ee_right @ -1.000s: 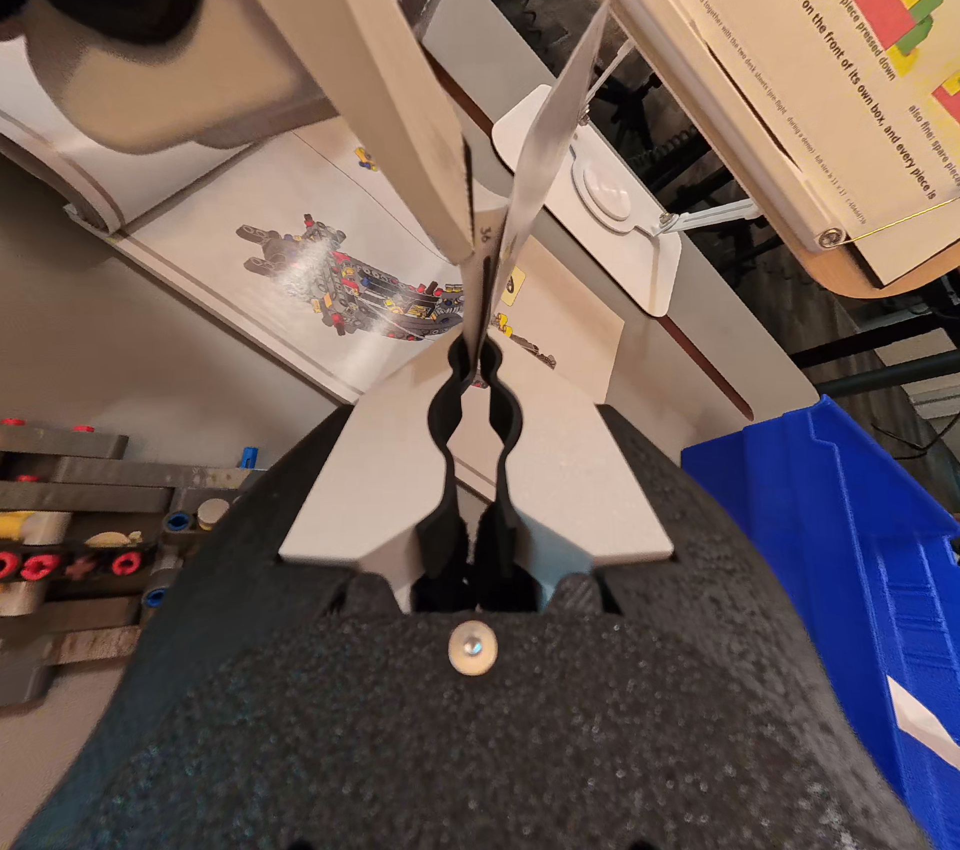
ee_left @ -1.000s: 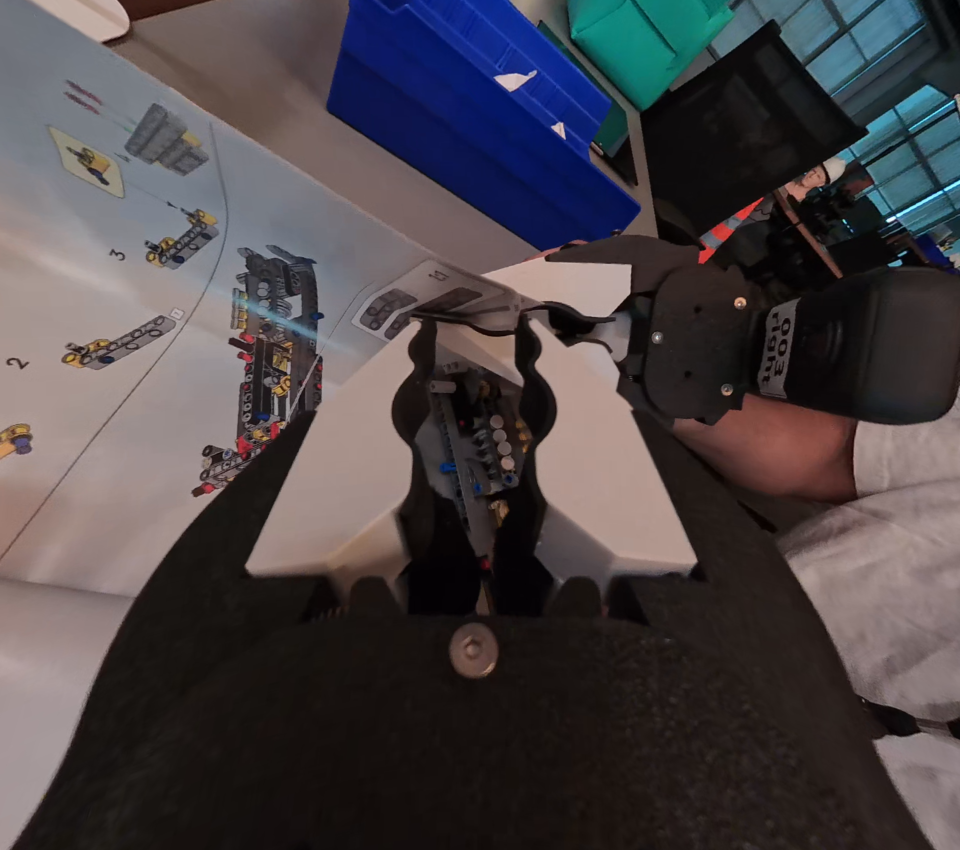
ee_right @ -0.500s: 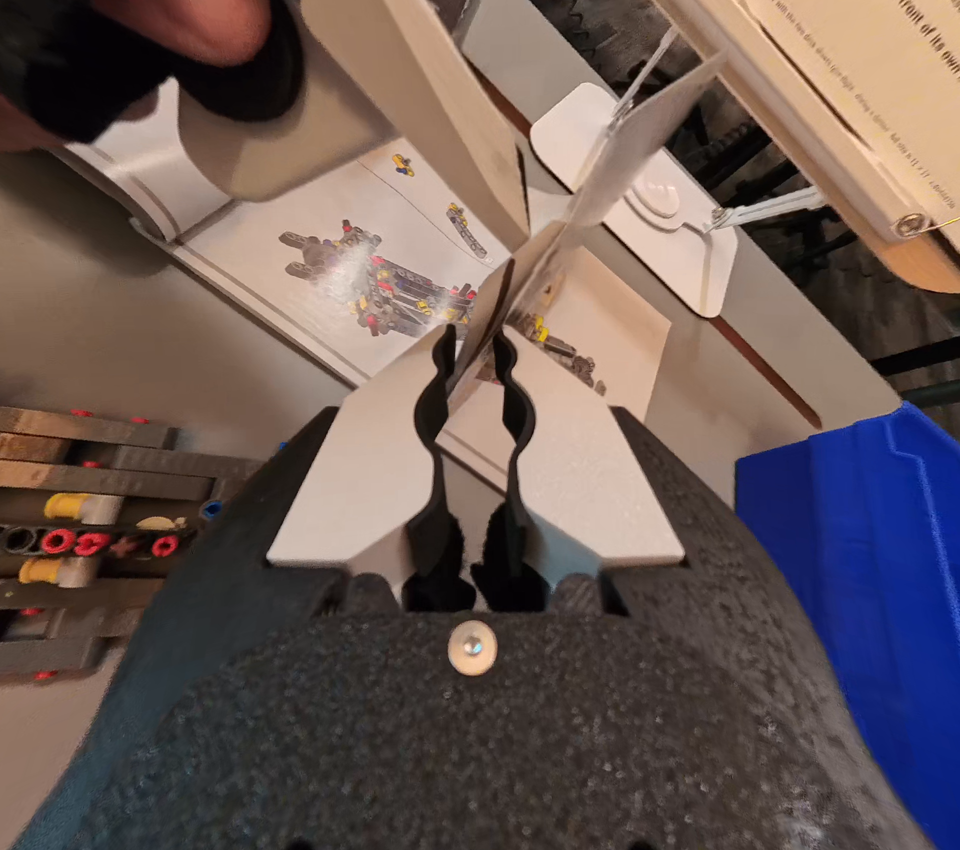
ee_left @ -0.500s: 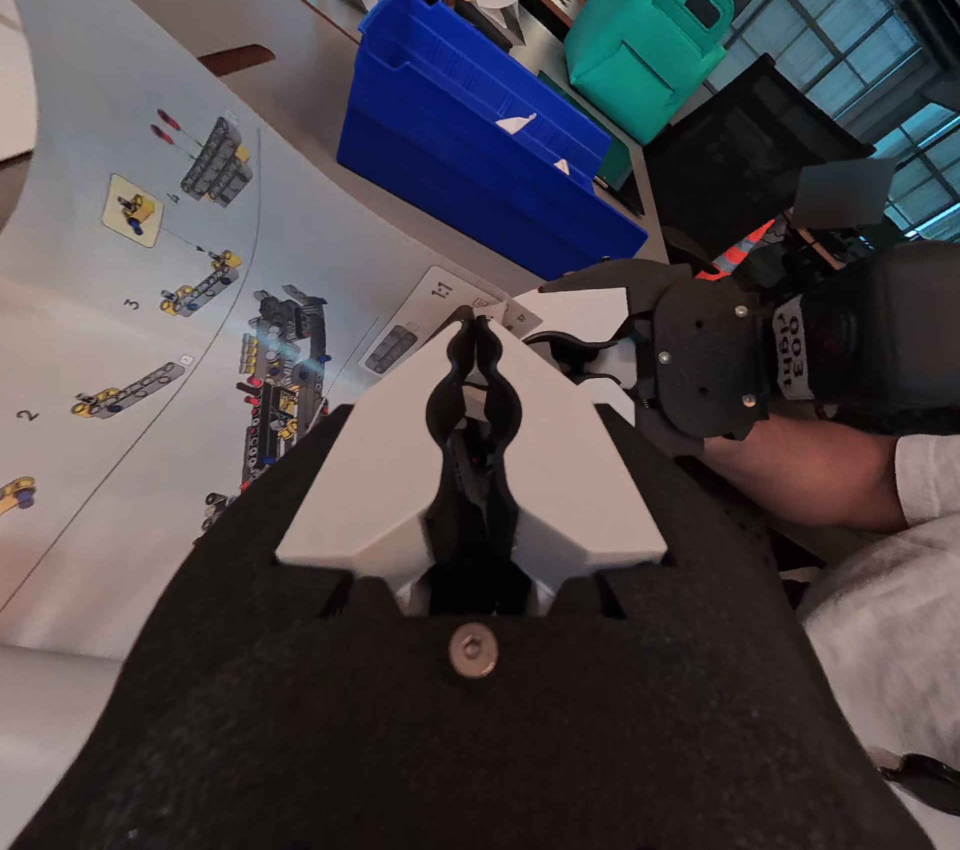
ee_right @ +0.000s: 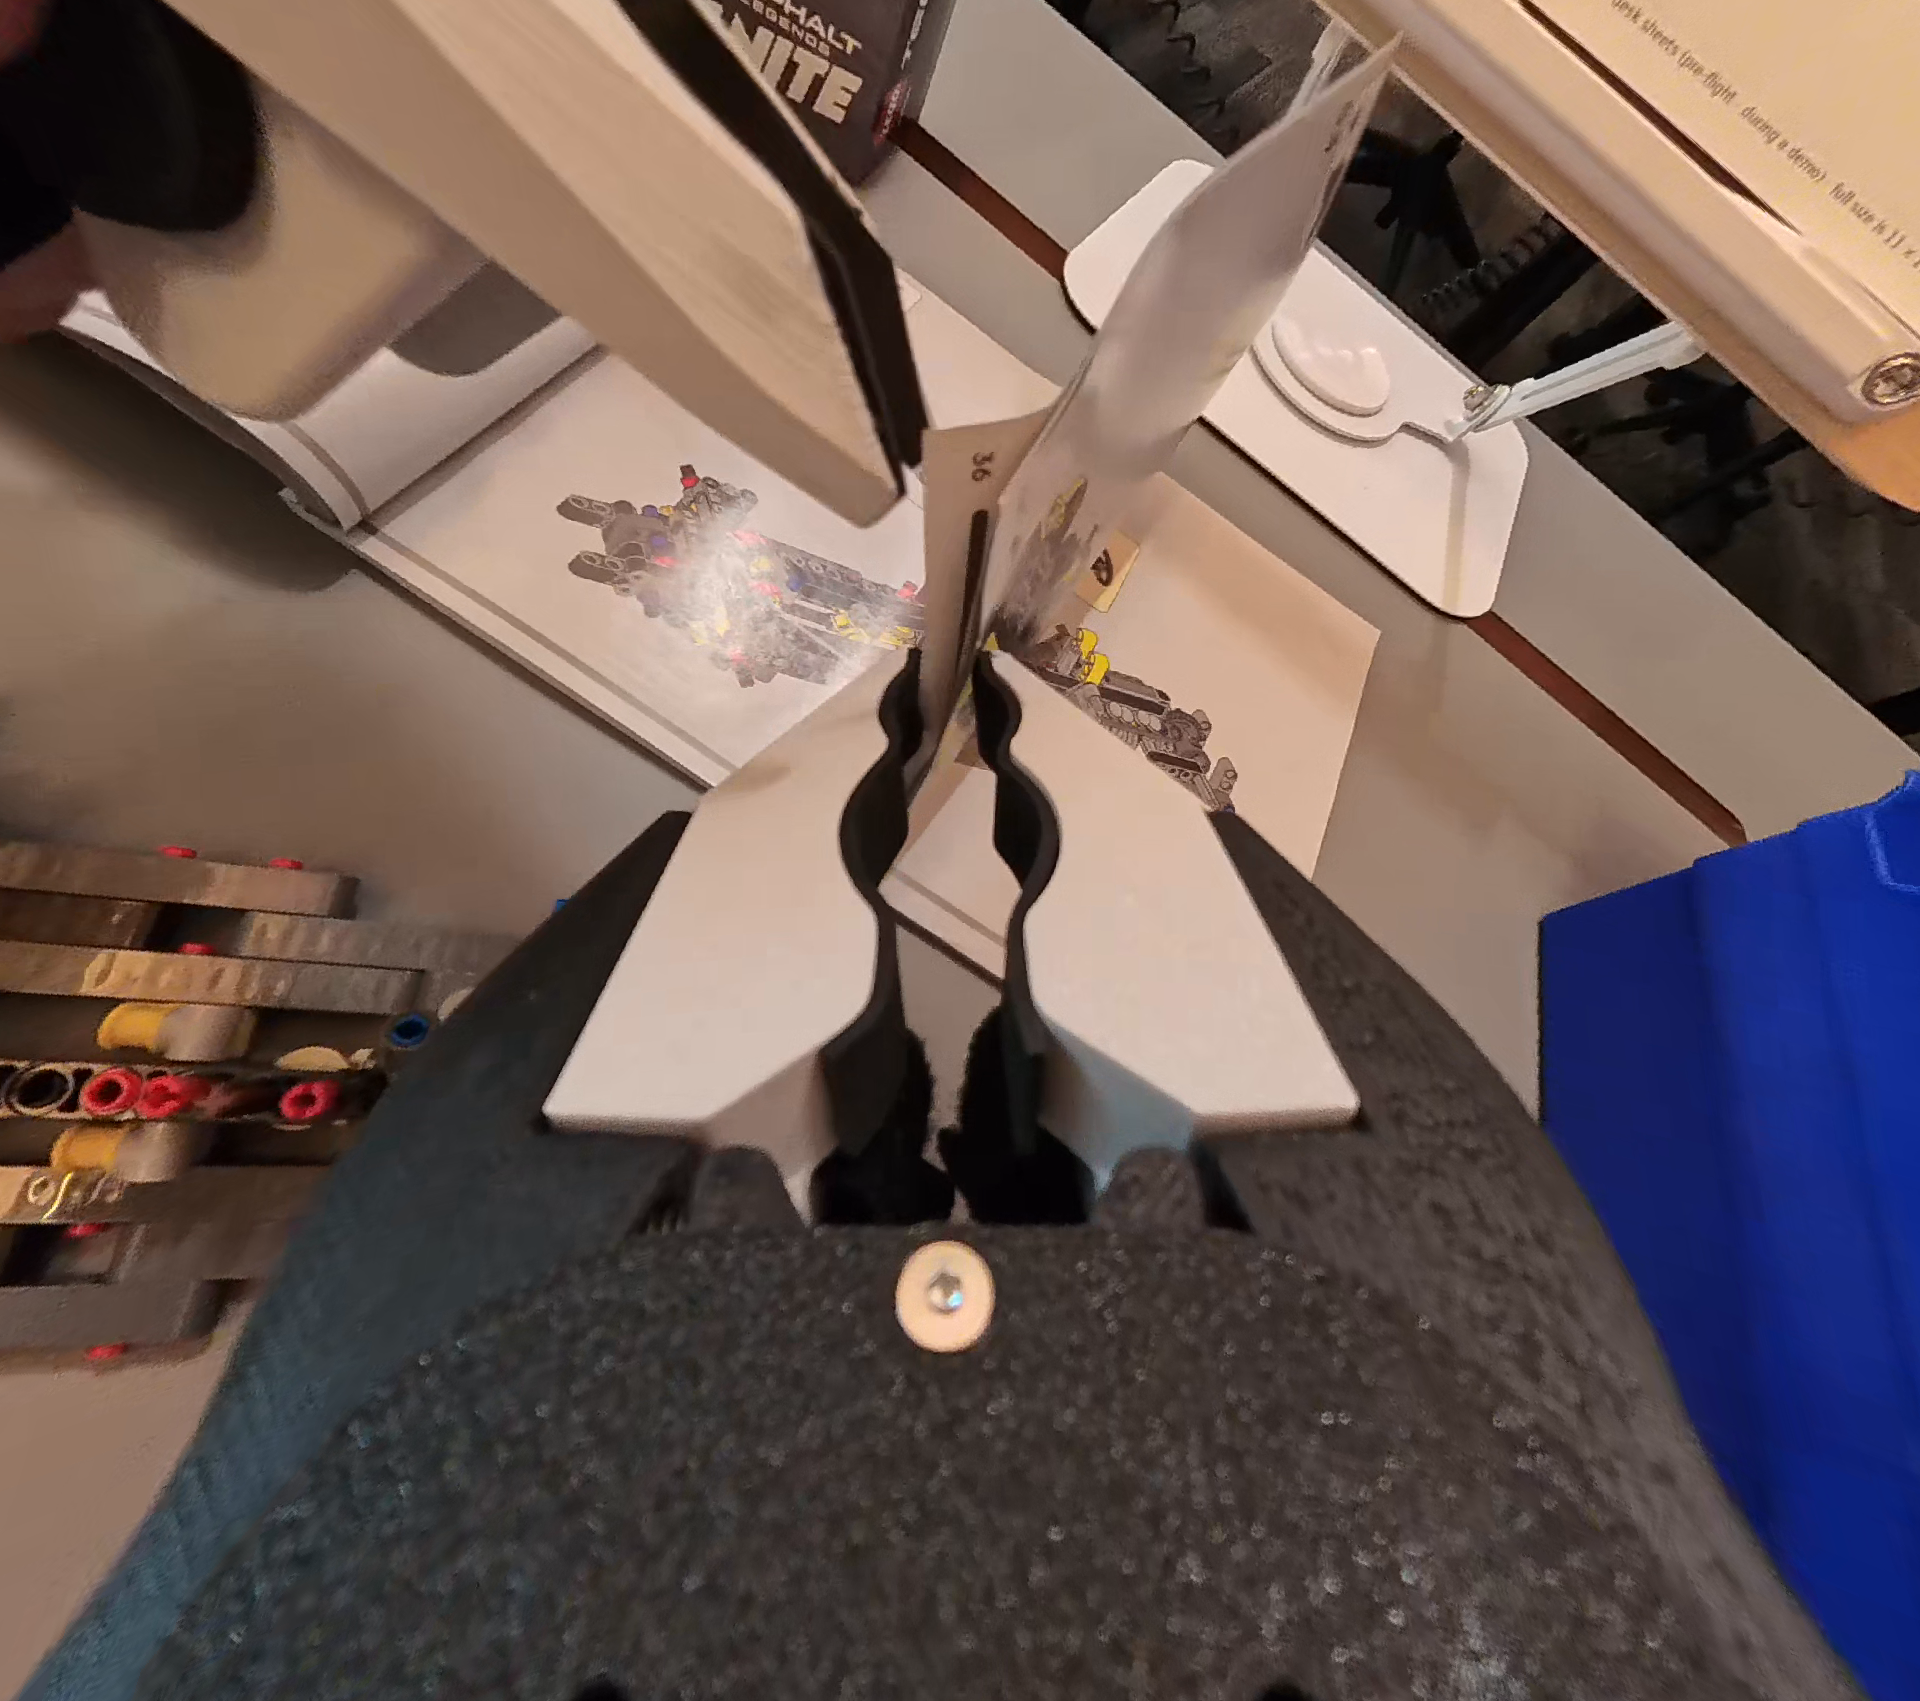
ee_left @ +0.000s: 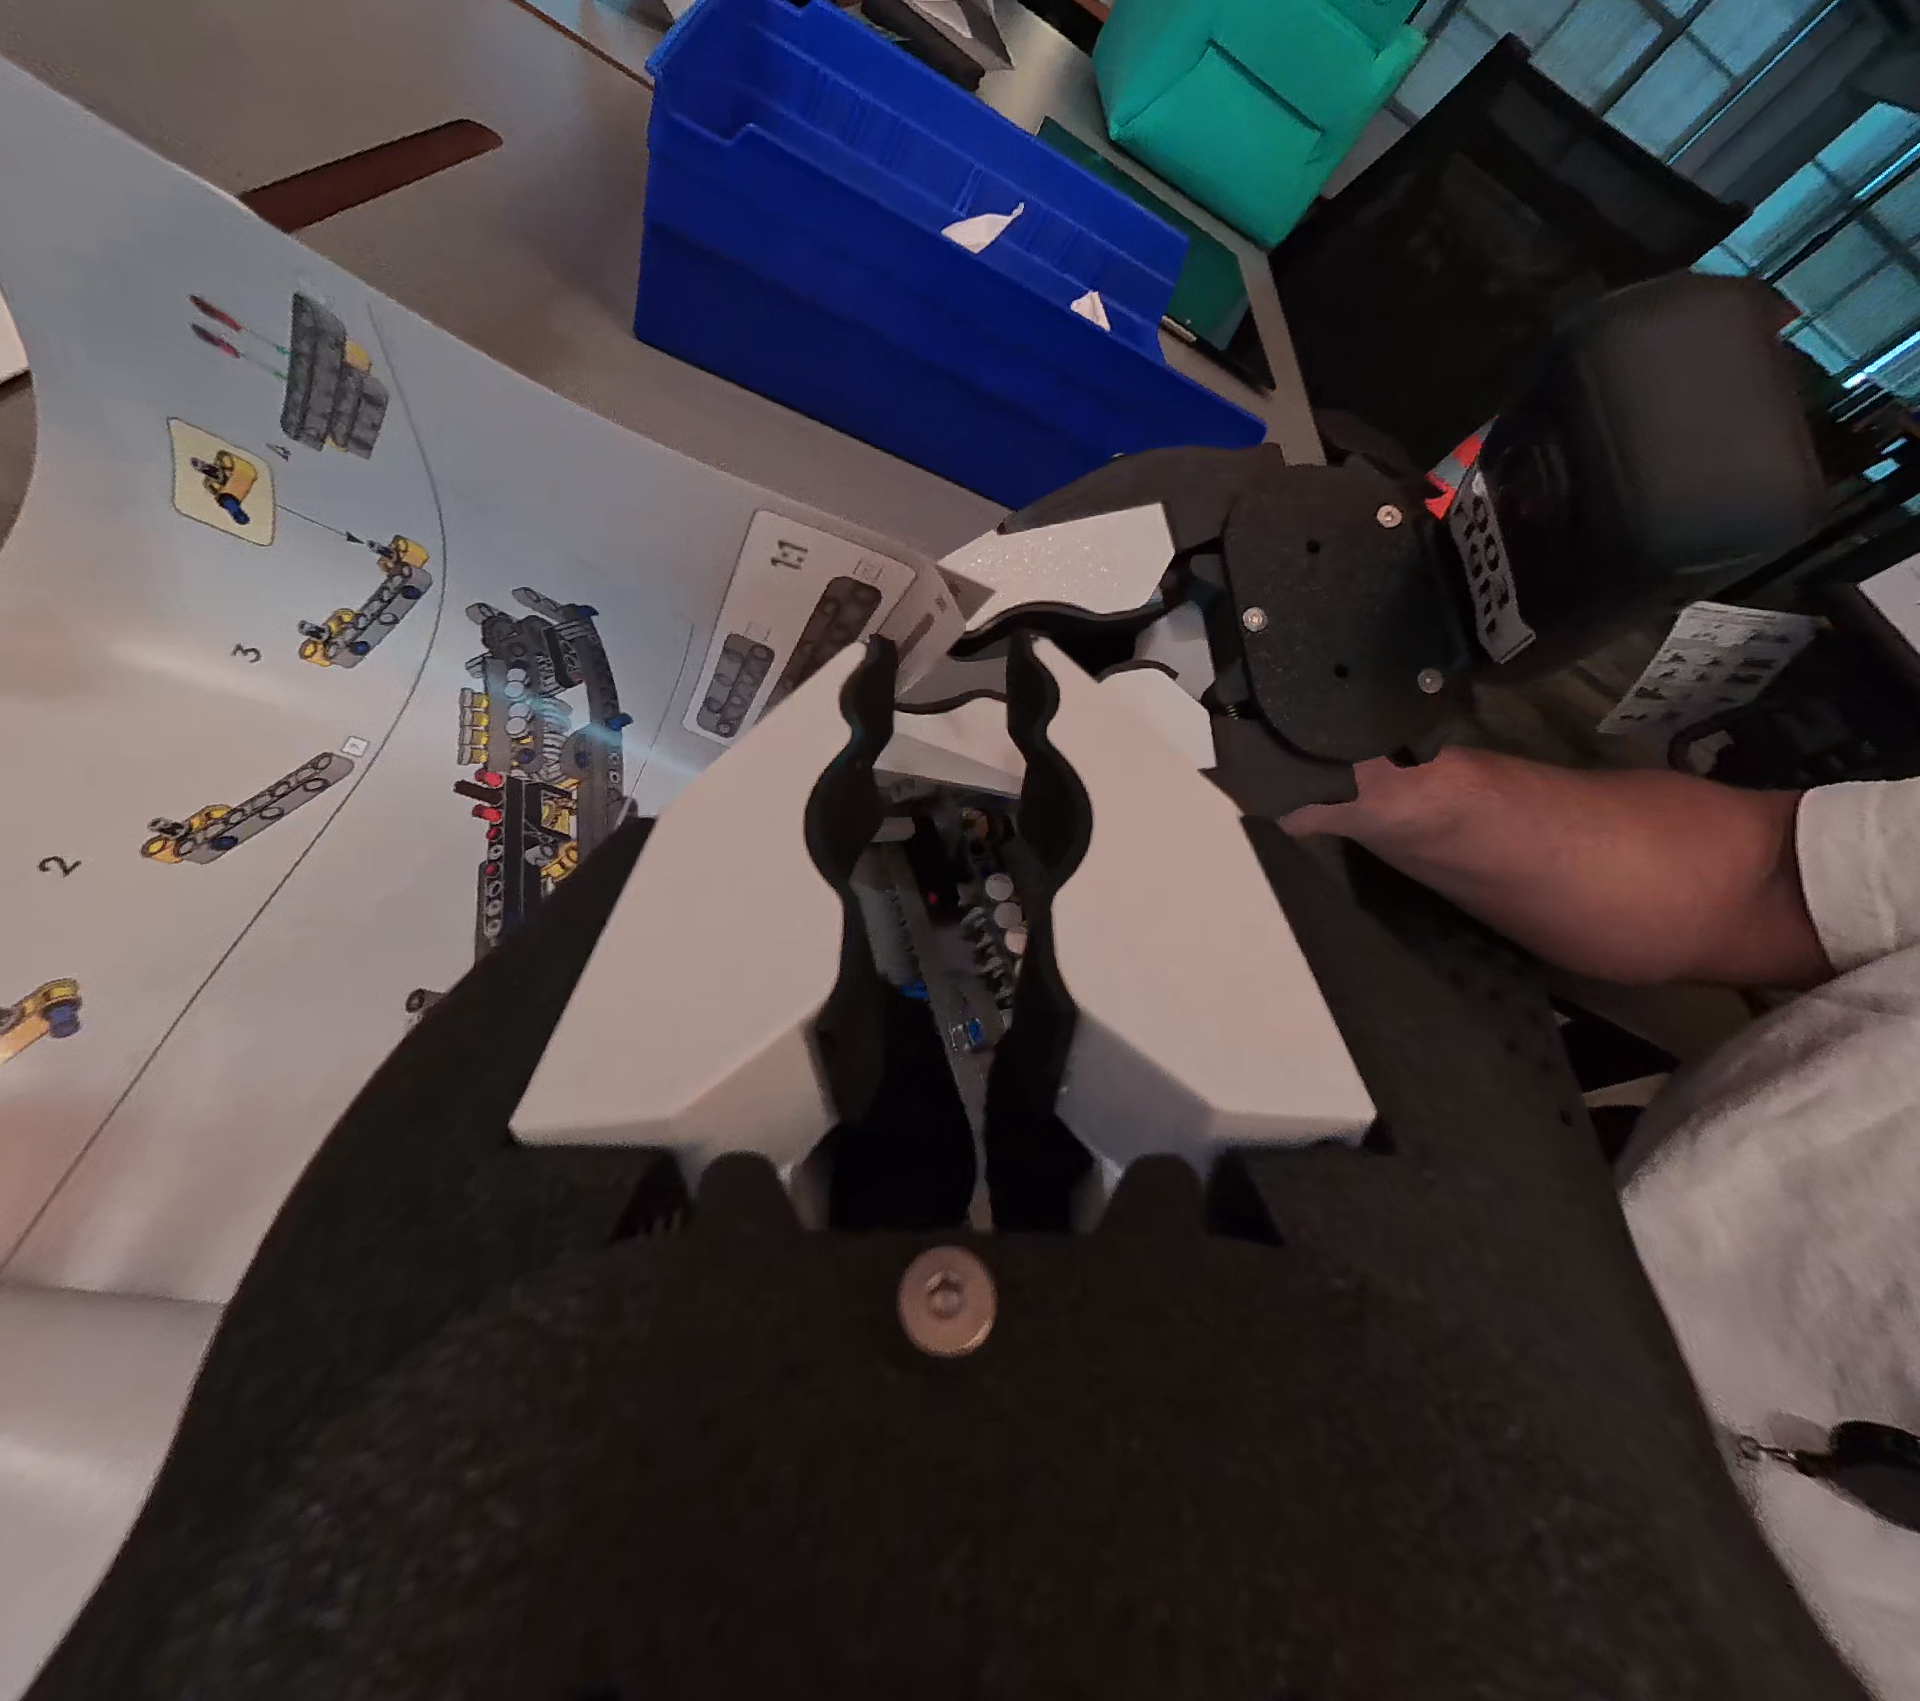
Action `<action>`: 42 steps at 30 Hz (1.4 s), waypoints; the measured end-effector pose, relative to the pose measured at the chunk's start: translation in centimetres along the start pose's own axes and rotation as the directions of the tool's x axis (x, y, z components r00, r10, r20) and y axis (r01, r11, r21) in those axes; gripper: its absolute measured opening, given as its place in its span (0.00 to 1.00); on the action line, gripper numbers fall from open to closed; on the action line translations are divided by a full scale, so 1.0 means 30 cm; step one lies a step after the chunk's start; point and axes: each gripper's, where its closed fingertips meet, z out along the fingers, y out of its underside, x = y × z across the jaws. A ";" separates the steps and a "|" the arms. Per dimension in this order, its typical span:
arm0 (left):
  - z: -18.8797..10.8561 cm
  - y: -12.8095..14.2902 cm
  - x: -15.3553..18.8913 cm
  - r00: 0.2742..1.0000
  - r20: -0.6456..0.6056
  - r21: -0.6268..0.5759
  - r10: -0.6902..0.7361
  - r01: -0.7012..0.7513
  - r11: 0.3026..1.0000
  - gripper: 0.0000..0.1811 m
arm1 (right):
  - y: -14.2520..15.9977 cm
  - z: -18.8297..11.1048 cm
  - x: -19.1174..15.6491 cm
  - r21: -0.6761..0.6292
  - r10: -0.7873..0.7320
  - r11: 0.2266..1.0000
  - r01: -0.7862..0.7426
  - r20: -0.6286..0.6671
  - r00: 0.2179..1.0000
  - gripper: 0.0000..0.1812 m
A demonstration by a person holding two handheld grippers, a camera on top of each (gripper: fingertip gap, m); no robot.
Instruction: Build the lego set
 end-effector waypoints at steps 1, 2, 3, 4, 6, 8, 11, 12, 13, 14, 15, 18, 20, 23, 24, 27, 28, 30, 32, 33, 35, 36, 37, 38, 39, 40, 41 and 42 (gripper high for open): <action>0.003 -0.001 0.001 1.000 0.006 -0.002 0.009 -0.009 1.000 0.11 | 0.000 0.000 -0.001 -0.001 -0.003 1.000 0.003 -0.001 1.000 0.04; 0.006 -0.002 -0.001 1.000 0.017 -0.005 0.015 -0.015 1.000 0.11 | 0.000 0.000 -0.001 -0.002 -0.008 1.000 0.008 -0.003 1.000 0.04; 0.009 -0.003 -0.007 0.999 0.032 -0.007 0.020 -0.020 1.000 0.11 | 0.000 -0.001 -0.001 -0.002 -0.012 1.000 0.012 -0.006 1.000 0.04; 0.013 -0.003 -0.010 0.999 0.042 -0.010 0.026 -0.025 1.000 0.10 | -0.001 -0.001 -0.001 -0.002 -0.015 1.000 0.015 -0.009 1.000 0.04; 0.018 -0.001 -0.025 0.997 0.066 -0.018 0.030 -0.029 0.999 0.03 | -0.002 -0.001 -0.002 -0.003 -0.019 1.000 0.019 -0.009 1.000 0.04; 0.016 -0.012 -0.036 0.996 0.081 0.010 0.035 -0.036 0.999 0.01 | -0.004 -0.002 -0.003 -0.002 -0.023 1.000 0.023 -0.011 1.000 0.04; 0.011 -0.020 -0.034 0.997 0.063 0.036 0.039 -0.041 0.998 0.00 | -0.008 -0.004 -0.006 0.002 -0.029 1.000 0.029 -0.011 1.000 0.05; 0.009 -0.021 -0.038 0.997 0.068 0.039 0.037 -0.040 0.998 0.00 | -0.007 -0.004 -0.008 0.002 -0.026 1.000 0.026 -0.008 1.000 0.05; 0.007 -0.021 -0.041 0.997 0.067 0.045 0.030 -0.033 0.998 0.00 | -0.007 -0.004 -0.009 0.003 -0.019 1.000 0.019 -0.001 1.000 0.06; 0.003 -0.024 -0.045 0.998 0.064 0.056 0.016 -0.019 0.998 0.00 | -0.006 -0.005 -0.010 0.002 -0.007 1.000 0.007 0.010 1.000 0.07; -0.005 -0.030 -0.056 0.997 0.073 0.072 -0.004 -0.002 0.997 0.00 | -0.003 -0.009 -0.013 0.001 0.011 1.000 -0.011 0.028 1.000 0.12; -0.048 -0.031 -0.104 0.992 0.102 0.110 -0.069 0.058 0.992 0.00 | 0.004 -0.046 -0.029 -0.002 0.091 0.996 -0.091 0.117 0.989 0.27; -0.098 -0.022 -0.134 0.987 0.121 0.132 -0.105 0.089 0.987 0.00 | 0.009 -0.088 -0.028 0.013 0.159 0.986 -0.164 0.165 0.973 0.34; -0.197 0.011 -0.178 0.974 0.179 0.148 -0.139 0.113 0.983 0.00 | 0.015 -0.156 0.025 0.045 0.216 0.973 -0.226 0.162 0.963 0.34; -0.240 0.026 -0.191 0.968 0.205 0.153 -0.148 0.118 0.981 0.00 | 0.013 -0.176 0.049 0.054 0.227 0.970 -0.237 0.149 0.962 0.33; -0.409 0.084 -0.204 0.941 0.280 0.185 -0.193 0.145 0.972 0.00 | 0.002 -0.211 0.100 0.063 0.227 0.970 -0.236 0.122 0.966 0.31; -0.475 0.116 -0.205 0.926 0.313 0.195 -0.212 0.156 0.968 0.00 | -0.002 -0.211 0.101 0.055 0.215 0.973 -0.223 0.127 0.968 0.30; -0.609 0.192 -0.205 0.887 0.385 0.220 -0.255 0.181 0.959 0.00 | -0.010 -0.190 0.072 0.026 0.194 0.979 -0.201 0.169 0.966 0.25; -0.730 0.271 -0.200 0.845 0.443 0.244 -0.301 0.209 0.947 0.00 | -0.024 -0.141 0.011 -0.025 0.176 0.984 -0.175 0.243 0.954 0.22; -0.784 0.310 -0.199 0.821 0.474 0.253 -0.319 0.219 0.942 0.00 | -0.032 -0.110 -0.029 -0.058 0.163 0.987 -0.153 0.290 0.943 0.21; -0.879 0.382 -0.203 0.770 0.543 0.260 -0.336 0.226 0.939 0.00 | -0.039 -0.045 -0.126 -0.141 0.130 0.987 -0.080 0.399 0.907 0.19; -0.921 0.413 -0.204 0.745 0.571 0.266 -0.344 0.229 0.936 0.00 | -0.045 -0.013 -0.165 -0.173 0.115 0.984 -0.041 0.439 0.891 0.19; -0.956 0.440 -0.203 0.724 0.592 0.271 -0.354 0.235 0.933 0.00 | -0.058 0.020 -0.197 -0.186 0.103 0.982 -0.015 0.468 0.878 0.18; -0.988 0.464 -0.204 0.704 0.612 0.276 -0.362 0.239 0.931 0.00 | -0.074 0.047 -0.231 -0.187 0.092 0.982 0.003 0.501 0.860 0.13; -1.013 0.485 -0.204 0.688 0.626 0.278 -0.368 0.244 0.929 0.00 | -0.093 0.070 -0.266 -0.180 0.084 0.984 0.016 0.538 0.839 0.10; -1.027 0.502 -0.200 0.683 0.625 0.282 -0.379 0.255 0.925 0.00 | -0.110 0.096 -0.295 -0.177 0.079 0.984 0.026 0.561 0.824 0.10; -1.032 0.516 -0.196 0.681 0.617 0.289 -0.395 0.271 0.918 0.00 | -0.121 0.121 -0.321 -0.180 0.071 0.983 0.043 0.578 0.813 0.08; -1.034 0.529 -0.195 0.676 0.617 0.290 -0.404 0.282 0.914 0.00 | -0.130 0.140 -0.351 -0.180 0.054 0.981 0.069 0.603 0.796 0.07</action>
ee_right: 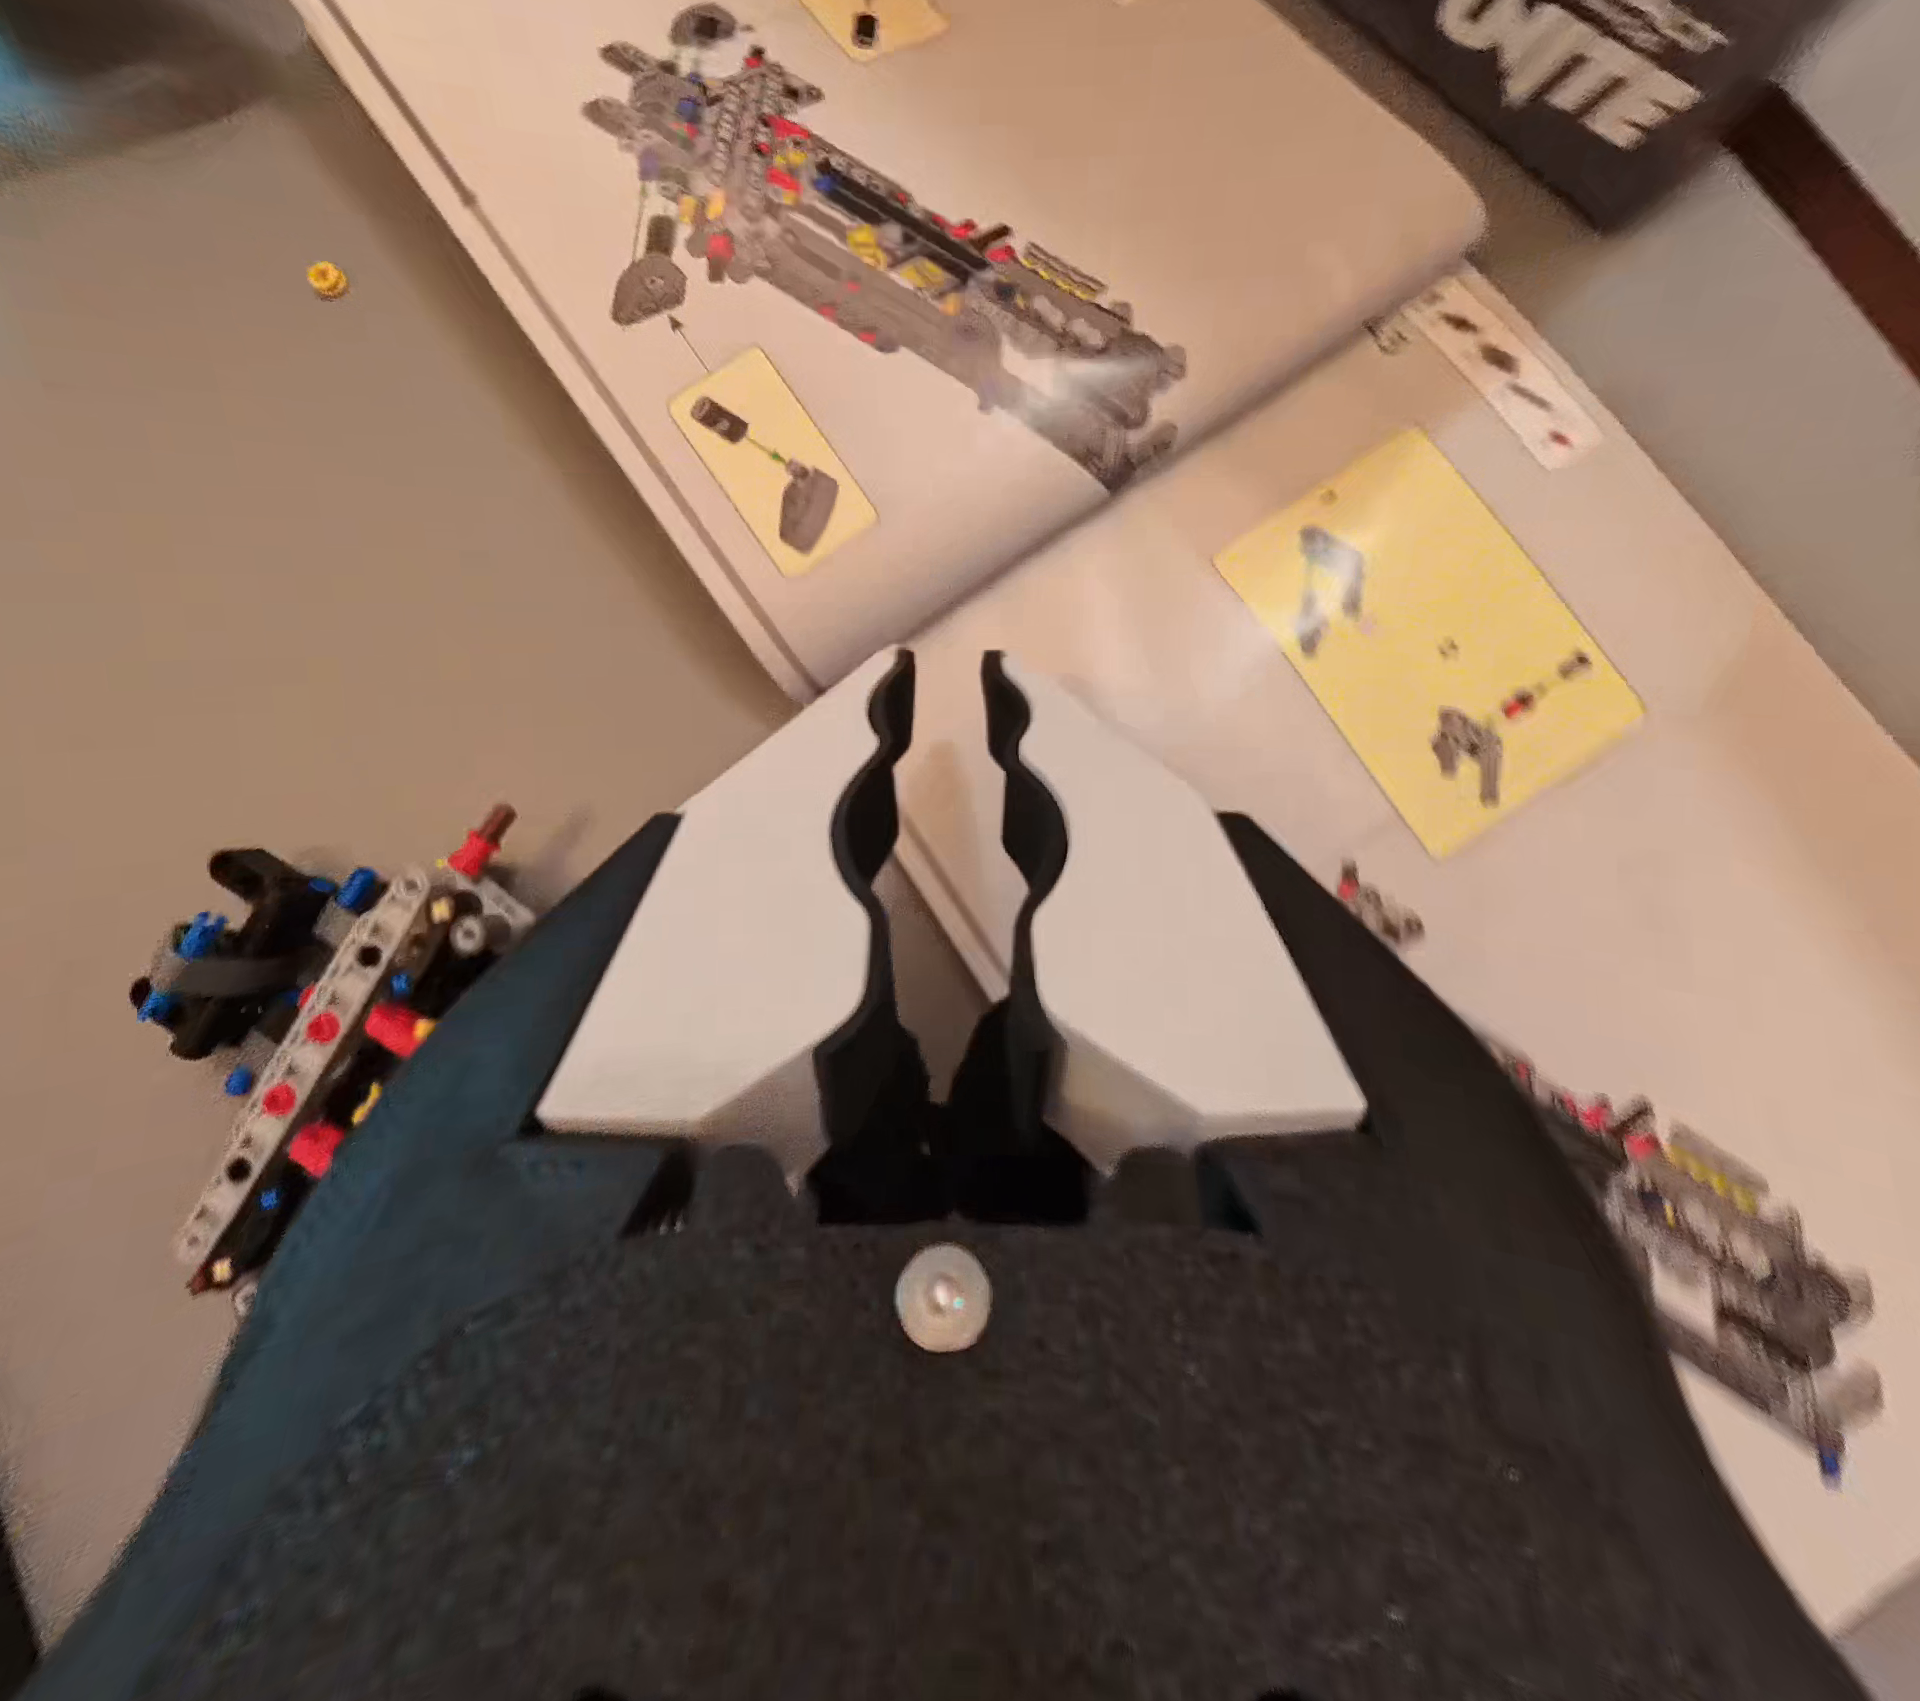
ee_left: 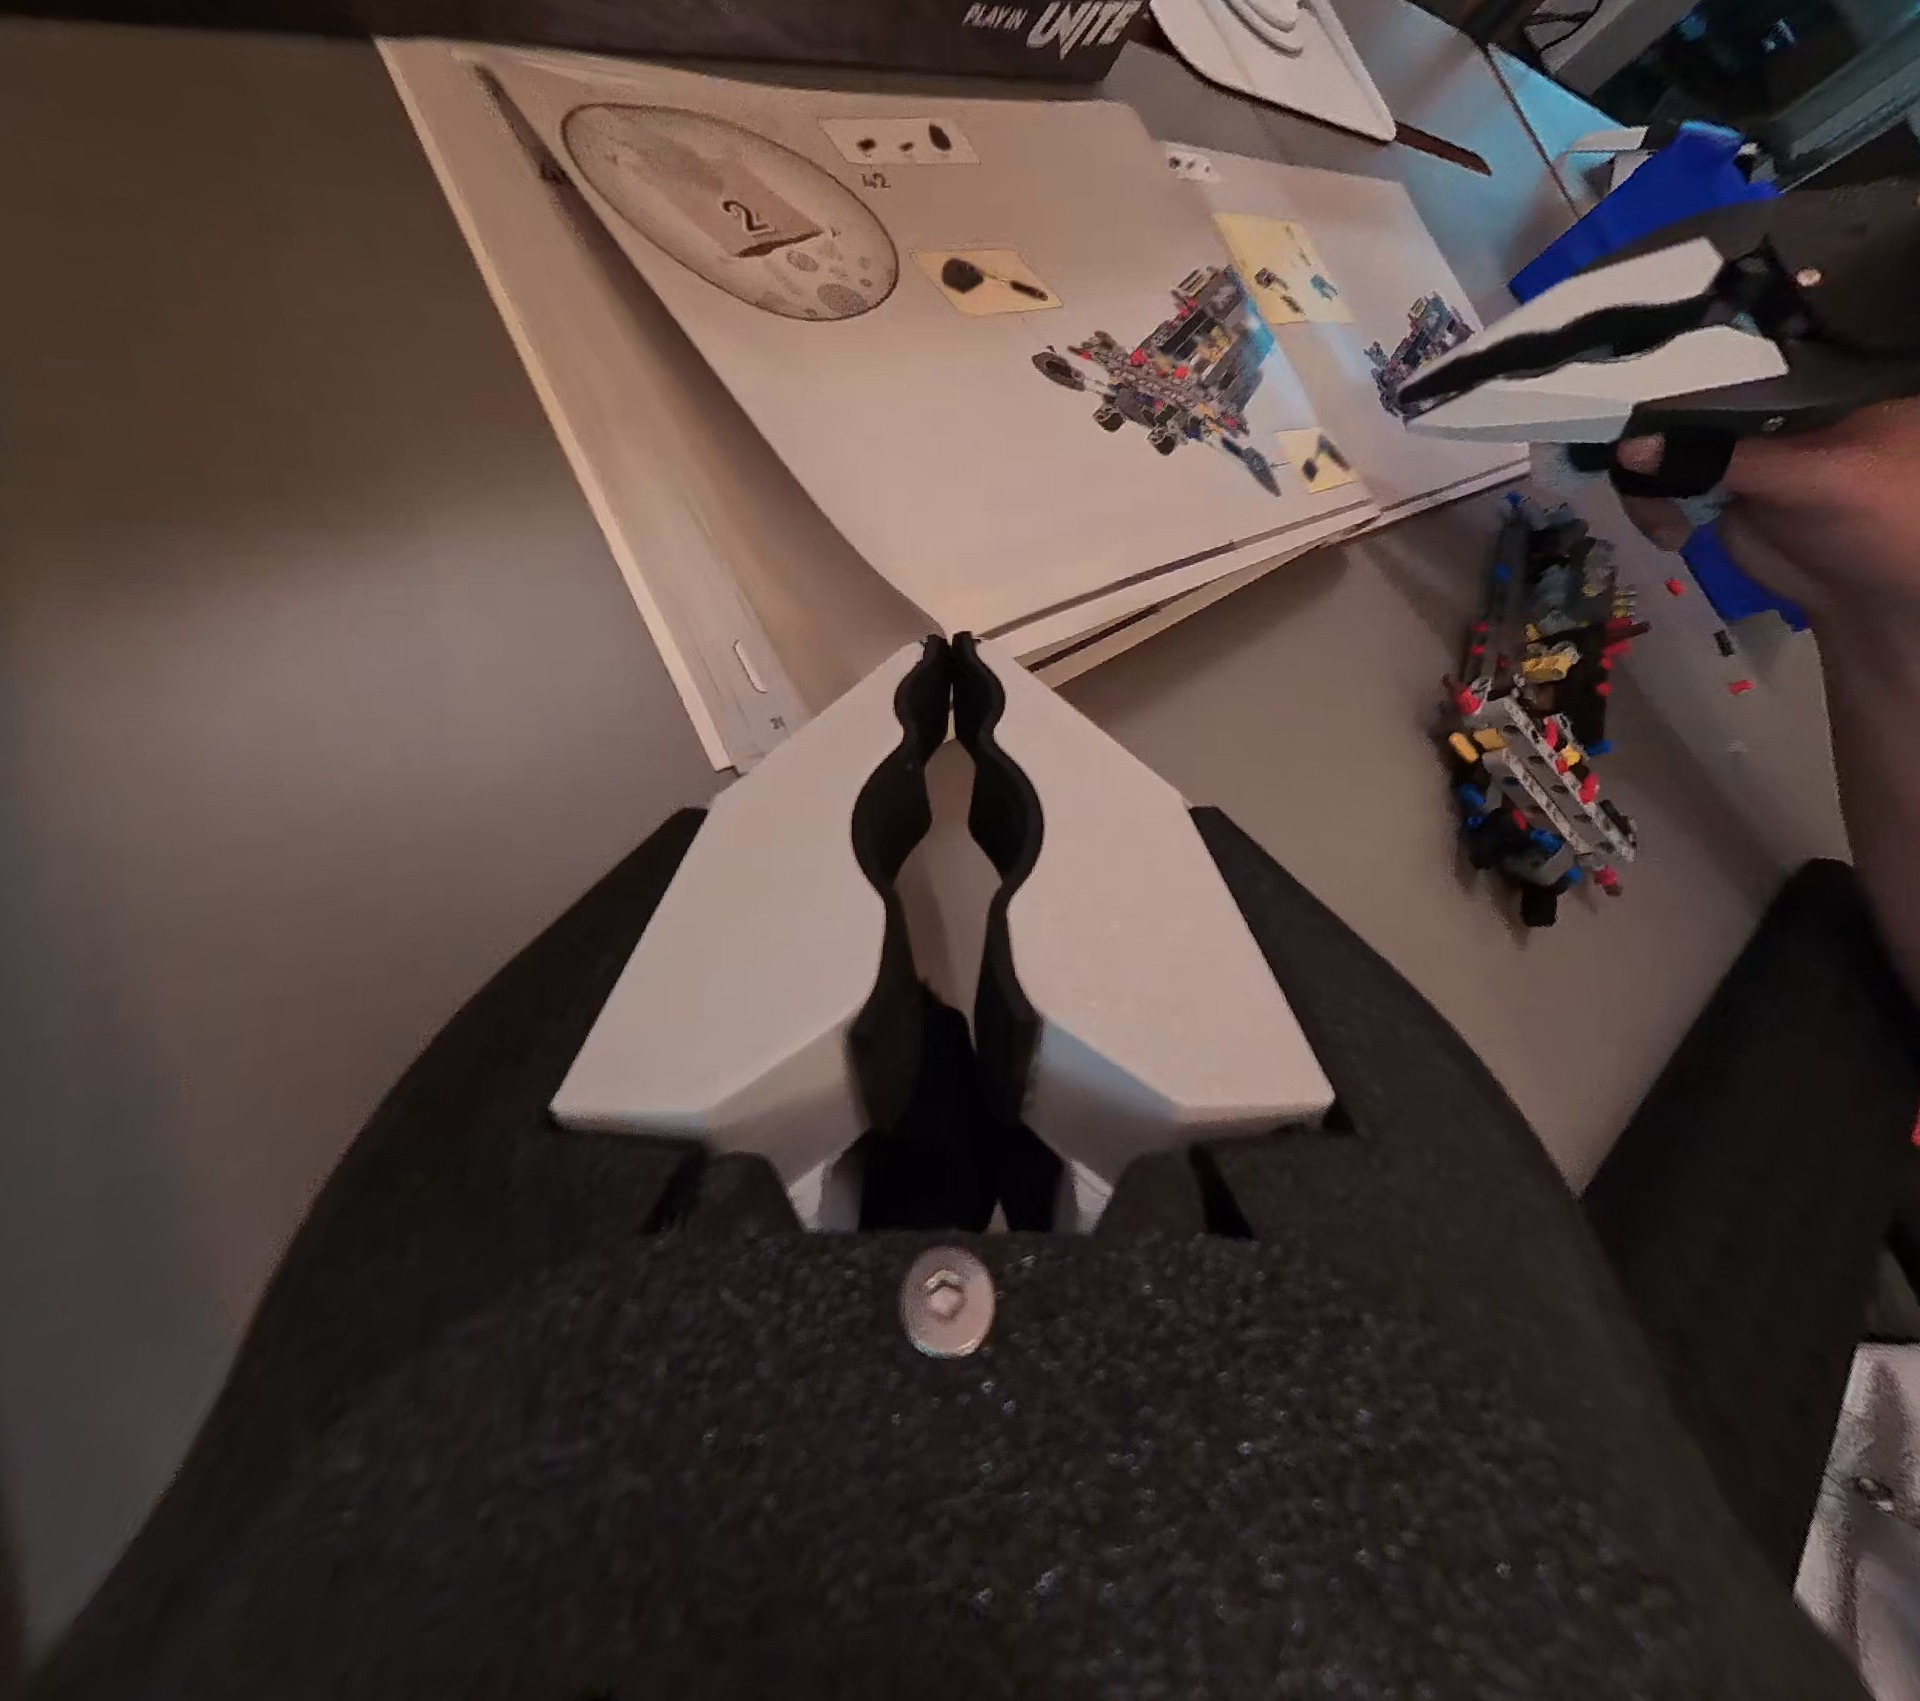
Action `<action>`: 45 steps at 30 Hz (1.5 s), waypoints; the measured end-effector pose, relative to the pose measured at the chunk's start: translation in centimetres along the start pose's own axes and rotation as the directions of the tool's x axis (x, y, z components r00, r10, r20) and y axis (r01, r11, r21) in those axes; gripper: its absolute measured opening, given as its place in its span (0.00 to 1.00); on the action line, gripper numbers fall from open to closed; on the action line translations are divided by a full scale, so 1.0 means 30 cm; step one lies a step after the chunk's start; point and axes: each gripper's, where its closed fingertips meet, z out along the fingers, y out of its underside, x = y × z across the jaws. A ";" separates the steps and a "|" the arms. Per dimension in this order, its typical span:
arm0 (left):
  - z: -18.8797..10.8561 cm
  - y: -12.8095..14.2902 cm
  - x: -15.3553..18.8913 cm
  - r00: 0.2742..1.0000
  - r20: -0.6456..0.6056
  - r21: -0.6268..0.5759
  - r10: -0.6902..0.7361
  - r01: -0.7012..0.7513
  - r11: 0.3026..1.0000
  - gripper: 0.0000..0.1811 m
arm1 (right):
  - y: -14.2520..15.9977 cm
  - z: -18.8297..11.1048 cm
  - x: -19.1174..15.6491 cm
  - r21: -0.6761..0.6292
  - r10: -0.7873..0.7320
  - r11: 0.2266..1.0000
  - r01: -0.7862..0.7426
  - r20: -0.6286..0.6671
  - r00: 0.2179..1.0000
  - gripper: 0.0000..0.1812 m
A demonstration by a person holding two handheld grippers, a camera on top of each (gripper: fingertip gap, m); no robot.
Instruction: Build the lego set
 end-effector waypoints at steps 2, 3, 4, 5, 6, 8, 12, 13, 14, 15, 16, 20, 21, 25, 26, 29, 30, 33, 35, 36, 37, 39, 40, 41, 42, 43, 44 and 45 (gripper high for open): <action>-0.003 0.022 -0.017 0.999 0.031 -0.022 0.019 -0.018 1.000 0.00 | -0.020 0.057 -0.026 -0.020 -0.049 0.999 0.050 0.037 0.998 0.03; -0.003 0.028 -0.022 0.999 0.042 -0.028 0.028 -0.027 0.999 0.00 | -0.025 0.079 -0.037 -0.033 -0.065 0.997 0.067 0.046 0.997 0.00; -0.002 0.035 -0.027 0.998 0.051 -0.038 0.033 -0.031 0.999 0.00 | -0.026 0.099 -0.044 -0.048 -0.077 0.996 0.079 0.046 0.996 0.00; -0.002 0.040 -0.037 0.997 0.072 -0.045 0.041 -0.037 0.998 0.00 | -0.026 0.113 -0.048 -0.063 -0.093 0.993 0.096 0.037 0.995 0.00; -0.002 0.045 -0.046 0.995 0.090 -0.052 0.052 -0.047 0.998 0.00 | -0.033 0.120 -0.055 -0.058 -0.117 0.991 0.119 0.026 0.993 0.00; 0.004 0.074 -0.064 0.992 0.115 -0.102 0.058 -0.046 0.994 0.00 | -0.034 0.130 -0.066 -0.067 -0.170 0.983 0.170 -0.004 0.985 0.00; -0.013 0.073 -0.114 0.979 0.199 -0.088 0.031 -0.014 0.996 0.01 | -0.021 0.148 -0.065 -0.115 -0.220 0.970 0.213 -0.045 0.975 0.00; -0.021 0.058 -0.115 0.976 0.217 -0.071 0.033 -0.018 0.997 0.04 | -0.019 0.149 -0.065 -0.129 -0.231 0.966 0.223 -0.051 0.972 0.00; -0.028 0.038 -0.106 0.972 0.231 -0.047 0.050 -0.040 0.998 0.06 | -0.017 0.151 -0.065 -0.147 -0.243 0.961 0.233 -0.058 0.968 0.00; -0.032 0.018 -0.088 0.968 0.239 -0.034 0.080 -0.074 0.997 0.07 | -0.015 0.152 -0.064 -0.162 -0.256 0.956 0.243 -0.065 0.965 0.00; -0.029 0.002 -0.061 0.965 0.236 -0.032 0.118 -0.114 0.993 0.07 | -0.015 0.152 -0.064 -0.175 -0.269 0.951 0.253 -0.070 0.961 0.00; 0.039 0.052 0.109 0.947 0.061 -0.158 0.314 -0.302 0.940 0.07 | -0.027 0.140 -0.069 -0.181 -0.242 0.955 0.235 -0.016 0.970 0.00; 0.054 0.089 0.154 0.933 -0.012 -0.190 0.358 -0.354 0.916 0.07 | -0.038 0.128 -0.073 -0.167 -0.223 0.961 0.222 0.017 0.975 0.00; 0.078 0.165 0.206 0.872 -0.095 -0.208 0.480 -0.489 0.847 0.10 | -0.177 0.078 0.015 0.016 -0.166 0.986 0.165 0.010 0.986 0.00; 0.079 0.166 0.212 0.869 -0.107 -0.192 0.483 -0.495 0.847 0.09 | -0.203 0.085 0.072 0.034 -0.171 0.984 0.173 -0.034 0.985 0.00; 0.080 0.142 0.219 0.881 -0.124 -0.125 0.458 -0.471 0.873 0.10 | -0.223 0.162 0.204 0.026 -0.163 0.986 0.167 -0.092 0.982 0.00; 0.080 0.135 0.213 0.886 -0.118 -0.112 0.449 -0.461 0.880 0.10 | -0.218 0.191 0.220 0.010 -0.131 0.991 0.132 -0.079 0.988 0.00; 0.085 0.112 0.155 0.892 -0.029 -0.112 0.452 -0.452 0.885 0.10 | -0.183 0.259 0.217 -0.062 -0.131 0.990 0.128 -0.052 0.990 0.00; 0.089 0.100 0.109 0.890 0.033 -0.125 0.456 -0.448 0.885 0.10 | -0.179 0.272 0.222 -0.079 -0.171 0.983 0.163 -0.095 0.981 0.00; 0.091 0.093 0.088 0.889 0.056 -0.133 0.455 -0.445 0.886 0.10 | -0.181 0.275 0.222 -0.087 -0.175 0.982 0.165 -0.115 0.978 0.00; 0.095 0.084 0.072 0.886 0.074 -0.139 0.457 -0.445 0.885 0.10 | -0.183 0.279 0.223 -0.090 -0.182 0.981 0.171 -0.132 0.974 0.00; 0.109 0.060 0.065 0.874 0.082 -0.150 0.480 -0.465 0.872 0.08 | -0.184 0.284 0.220 -0.085 -0.202 0.978 0.191 -0.152 0.968 0.00; 0.123 0.045 0.083 0.866 0.065 -0.153 0.496 -0.483 0.862 0.08 | -0.184 0.288 0.218 -0.080 -0.207 0.977 0.196 -0.159 0.965 0.00; 0.143 0.030 0.113 0.855 0.037 -0.155 0.517 -0.506 0.849 0.07 | -0.183 0.294 0.214 -0.081 -0.221 0.974 0.211 -0.160 0.962 0.00; 0.167 0.013 0.141 0.838 0.021 -0.166 0.545 -0.535 0.829 0.06 | -0.182 0.302 0.209 -0.087 -0.229 0.972 0.217 -0.160 0.960 0.00; 0.193 -0.008 0.148 0.815 0.037 -0.198 0.578 -0.561 0.804 0.04 | -0.183 0.305 0.207 -0.095 -0.224 0.973 0.211 -0.163 0.961 0.00; 0.215 -0.034 0.126 0.789 0.092 -0.245 0.607 -0.573 0.782 0.01 | -0.183 0.305 0.208 -0.099 -0.217 0.974 0.202 -0.163 0.963 0.00; 0.228 -0.062 0.087 0.770 0.158 -0.286 0.618 -0.564 0.775 0.01 | -0.183 0.305 0.207 -0.094 -0.212 0.976 0.199 -0.159 0.964 0.00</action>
